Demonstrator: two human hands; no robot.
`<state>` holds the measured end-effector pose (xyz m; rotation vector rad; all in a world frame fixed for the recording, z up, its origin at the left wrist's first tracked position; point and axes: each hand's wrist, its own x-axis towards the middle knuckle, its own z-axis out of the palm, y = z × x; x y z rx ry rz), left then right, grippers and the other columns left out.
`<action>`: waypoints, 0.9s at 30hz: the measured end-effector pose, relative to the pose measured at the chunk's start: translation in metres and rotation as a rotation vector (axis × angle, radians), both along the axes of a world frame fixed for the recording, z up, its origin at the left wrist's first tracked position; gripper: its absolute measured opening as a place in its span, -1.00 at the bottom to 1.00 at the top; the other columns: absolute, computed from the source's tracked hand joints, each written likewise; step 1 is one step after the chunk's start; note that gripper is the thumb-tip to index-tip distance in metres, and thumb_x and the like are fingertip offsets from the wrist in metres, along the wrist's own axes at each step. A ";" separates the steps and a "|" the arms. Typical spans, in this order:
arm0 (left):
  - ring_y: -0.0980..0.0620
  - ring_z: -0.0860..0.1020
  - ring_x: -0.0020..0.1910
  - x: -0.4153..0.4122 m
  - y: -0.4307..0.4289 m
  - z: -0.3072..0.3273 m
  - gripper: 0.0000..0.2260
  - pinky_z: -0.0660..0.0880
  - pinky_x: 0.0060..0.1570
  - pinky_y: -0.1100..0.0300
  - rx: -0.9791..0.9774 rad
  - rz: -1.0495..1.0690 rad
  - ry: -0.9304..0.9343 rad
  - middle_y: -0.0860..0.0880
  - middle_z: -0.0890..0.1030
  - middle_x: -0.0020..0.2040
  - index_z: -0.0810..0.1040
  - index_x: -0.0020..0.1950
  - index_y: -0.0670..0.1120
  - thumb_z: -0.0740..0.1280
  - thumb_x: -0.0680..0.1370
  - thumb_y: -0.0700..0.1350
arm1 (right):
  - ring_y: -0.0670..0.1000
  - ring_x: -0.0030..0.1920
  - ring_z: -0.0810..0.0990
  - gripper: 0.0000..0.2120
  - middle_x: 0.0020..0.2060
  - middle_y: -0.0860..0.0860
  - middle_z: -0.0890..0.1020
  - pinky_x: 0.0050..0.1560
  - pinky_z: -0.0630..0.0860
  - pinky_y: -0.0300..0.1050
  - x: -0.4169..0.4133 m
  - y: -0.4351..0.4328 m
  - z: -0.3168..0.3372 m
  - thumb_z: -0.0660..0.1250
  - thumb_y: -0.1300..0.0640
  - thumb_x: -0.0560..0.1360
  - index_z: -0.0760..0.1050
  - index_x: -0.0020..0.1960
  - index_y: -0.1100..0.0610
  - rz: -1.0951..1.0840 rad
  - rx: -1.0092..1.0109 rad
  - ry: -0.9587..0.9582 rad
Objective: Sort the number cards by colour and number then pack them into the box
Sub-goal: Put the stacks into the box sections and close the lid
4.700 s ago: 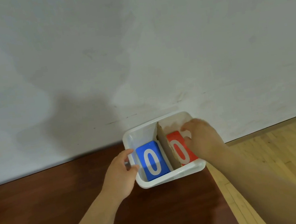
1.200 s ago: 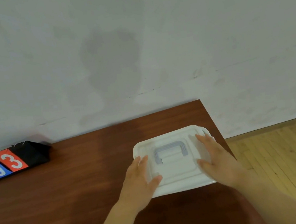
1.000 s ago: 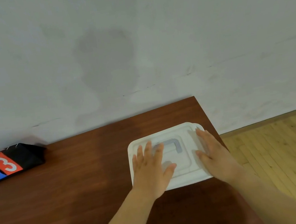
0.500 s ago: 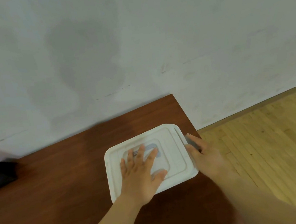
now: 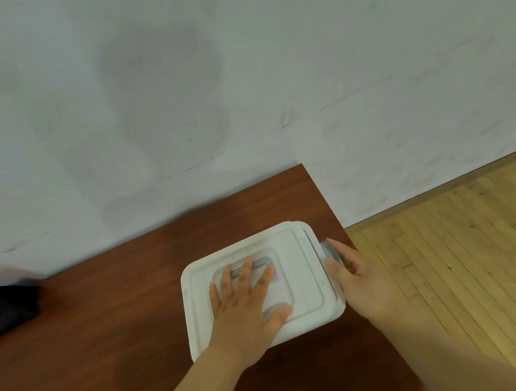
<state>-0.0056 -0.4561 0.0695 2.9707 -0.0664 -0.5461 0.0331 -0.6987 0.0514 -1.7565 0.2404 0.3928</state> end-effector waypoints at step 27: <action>-0.21 0.05 0.60 -0.015 0.019 -0.001 -0.32 0.20 0.52 -0.18 0.032 0.457 -0.143 -0.13 -0.22 0.62 -0.08 0.63 0.22 0.01 0.57 0.42 | -0.17 0.54 0.20 -0.41 0.49 -0.46 0.18 0.45 0.32 -0.13 -0.007 0.010 0.000 0.24 -0.08 0.65 0.08 0.59 -0.30 0.225 -0.132 -0.067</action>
